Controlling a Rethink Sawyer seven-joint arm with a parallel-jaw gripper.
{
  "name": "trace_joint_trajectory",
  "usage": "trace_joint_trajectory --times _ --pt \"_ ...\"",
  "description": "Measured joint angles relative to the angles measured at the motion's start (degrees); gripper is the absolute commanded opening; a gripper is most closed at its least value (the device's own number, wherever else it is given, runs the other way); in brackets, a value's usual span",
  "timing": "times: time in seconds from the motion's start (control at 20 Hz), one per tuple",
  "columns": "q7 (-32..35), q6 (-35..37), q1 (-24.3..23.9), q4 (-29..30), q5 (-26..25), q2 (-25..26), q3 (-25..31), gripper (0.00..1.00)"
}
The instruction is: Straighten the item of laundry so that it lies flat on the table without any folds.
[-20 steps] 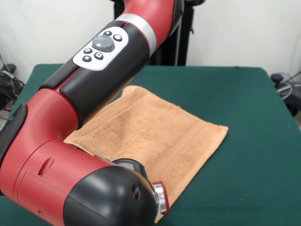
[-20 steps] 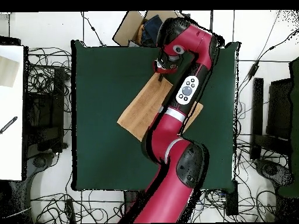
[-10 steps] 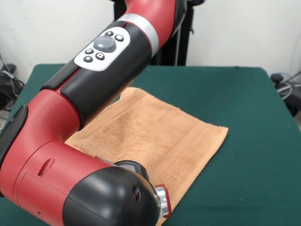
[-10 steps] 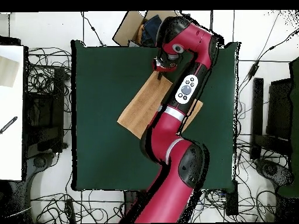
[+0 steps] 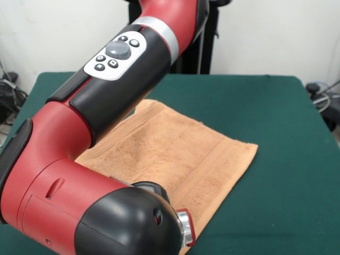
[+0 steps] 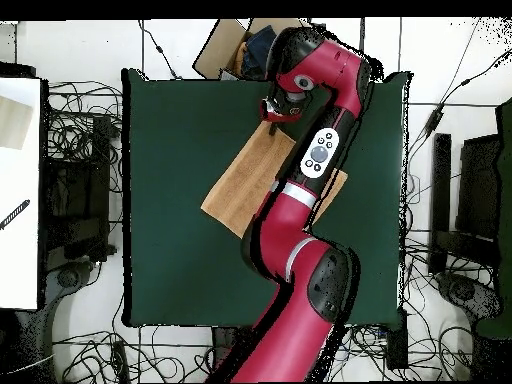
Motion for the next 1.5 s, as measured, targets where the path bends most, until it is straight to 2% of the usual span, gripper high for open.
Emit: trace_joint_trajectory --times 0.65,0.7,1.5 --pt "0.0 -0.79 -0.06 1.4 0.01 0.19 0.0 0.0" --pt "0.01 -0.82 -0.02 1.55 0.32 0.24 0.2 1.0" --pt "0.02 -2.05 0.44 2.04 1.19 0.37 1.23 1.0"
